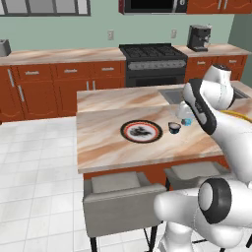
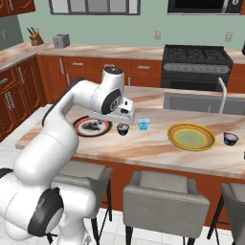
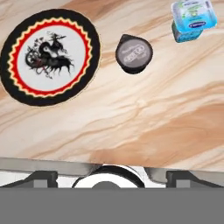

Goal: Place two yogurt containers on each plate.

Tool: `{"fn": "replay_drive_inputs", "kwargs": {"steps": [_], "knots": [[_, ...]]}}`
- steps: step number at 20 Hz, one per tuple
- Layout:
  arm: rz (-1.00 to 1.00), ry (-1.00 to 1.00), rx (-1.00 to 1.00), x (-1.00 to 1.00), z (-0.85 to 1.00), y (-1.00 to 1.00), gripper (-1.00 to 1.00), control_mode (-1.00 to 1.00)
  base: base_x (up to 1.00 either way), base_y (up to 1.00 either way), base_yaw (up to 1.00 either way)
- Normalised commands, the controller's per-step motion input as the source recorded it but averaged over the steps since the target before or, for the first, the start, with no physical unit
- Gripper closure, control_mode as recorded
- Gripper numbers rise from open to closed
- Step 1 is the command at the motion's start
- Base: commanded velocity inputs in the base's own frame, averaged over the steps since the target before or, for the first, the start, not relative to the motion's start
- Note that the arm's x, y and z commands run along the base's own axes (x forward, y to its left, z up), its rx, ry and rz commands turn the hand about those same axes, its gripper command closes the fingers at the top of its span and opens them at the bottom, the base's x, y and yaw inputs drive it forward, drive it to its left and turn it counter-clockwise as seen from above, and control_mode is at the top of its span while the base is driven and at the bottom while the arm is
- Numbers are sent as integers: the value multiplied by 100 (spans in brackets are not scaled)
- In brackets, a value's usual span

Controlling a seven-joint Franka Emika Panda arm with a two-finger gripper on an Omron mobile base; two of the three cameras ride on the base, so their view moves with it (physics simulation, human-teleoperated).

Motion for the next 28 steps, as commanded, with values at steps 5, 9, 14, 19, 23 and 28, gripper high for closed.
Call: {"fn": "replay_drive_inputs", "kwargs": {"steps": [5, 9, 14, 19, 23, 28], "knots": [[4, 7, 0, 69, -28, -20, -100, -100, 0, 0, 0], [1, 0, 5, 58, -28, -8, -100, -100, 0, 0, 0], [0, 0, 0, 66, -35, 4, -100, -100, 0, 0, 0], [0, 0, 0, 49, -44, 16, -100, -100, 0, 0, 0], [0, 0, 0, 24, -39, 1, -100, -100, 0, 0, 0], [0, -6, -5, 10, -34, 0, -100, -100, 0, 0, 0]]}}
